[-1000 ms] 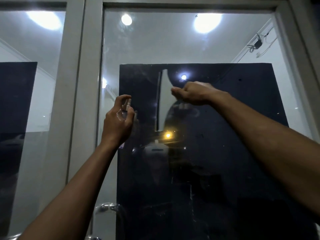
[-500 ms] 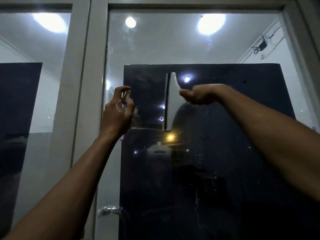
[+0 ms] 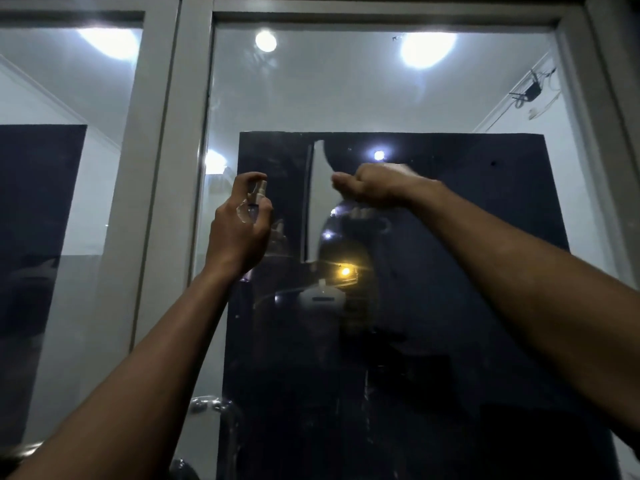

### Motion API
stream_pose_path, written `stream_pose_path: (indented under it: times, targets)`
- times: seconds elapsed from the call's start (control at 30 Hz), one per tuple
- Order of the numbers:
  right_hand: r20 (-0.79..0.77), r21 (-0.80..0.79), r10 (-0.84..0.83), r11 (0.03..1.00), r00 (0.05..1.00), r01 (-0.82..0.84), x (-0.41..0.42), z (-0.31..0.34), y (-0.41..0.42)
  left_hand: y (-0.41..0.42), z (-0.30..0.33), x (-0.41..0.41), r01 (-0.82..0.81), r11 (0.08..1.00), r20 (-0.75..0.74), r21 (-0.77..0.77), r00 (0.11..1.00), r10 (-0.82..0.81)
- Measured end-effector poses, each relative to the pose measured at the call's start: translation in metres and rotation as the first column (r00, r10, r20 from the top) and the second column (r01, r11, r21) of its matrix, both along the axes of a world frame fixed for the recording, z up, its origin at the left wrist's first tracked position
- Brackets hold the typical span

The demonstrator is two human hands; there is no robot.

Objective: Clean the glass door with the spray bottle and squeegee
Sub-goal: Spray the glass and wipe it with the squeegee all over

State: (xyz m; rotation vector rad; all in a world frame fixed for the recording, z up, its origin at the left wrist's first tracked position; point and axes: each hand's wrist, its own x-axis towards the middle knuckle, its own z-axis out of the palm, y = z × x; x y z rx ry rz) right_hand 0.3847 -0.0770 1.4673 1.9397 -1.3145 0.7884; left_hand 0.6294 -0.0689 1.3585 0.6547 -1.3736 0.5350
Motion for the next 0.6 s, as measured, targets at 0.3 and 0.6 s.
stream_pose_path:
  times: [0.3, 0.6]
  targets:
    - [0.174, 0.336, 0.06, 0.935, 0.983, -0.117, 0.03, -0.003, -0.034, 0.002, -0.002, 0.02, -0.005, 1.0, 0.023, 0.001, 1.0, 0.005]
    - [0.138, 0.025, -0.096, 0.995, 0.986, 0.094, -0.008, -0.01, -0.014, -0.014, -0.006, 0.049, 0.058, 0.998, 0.058, 0.035, 0.997, -0.06]
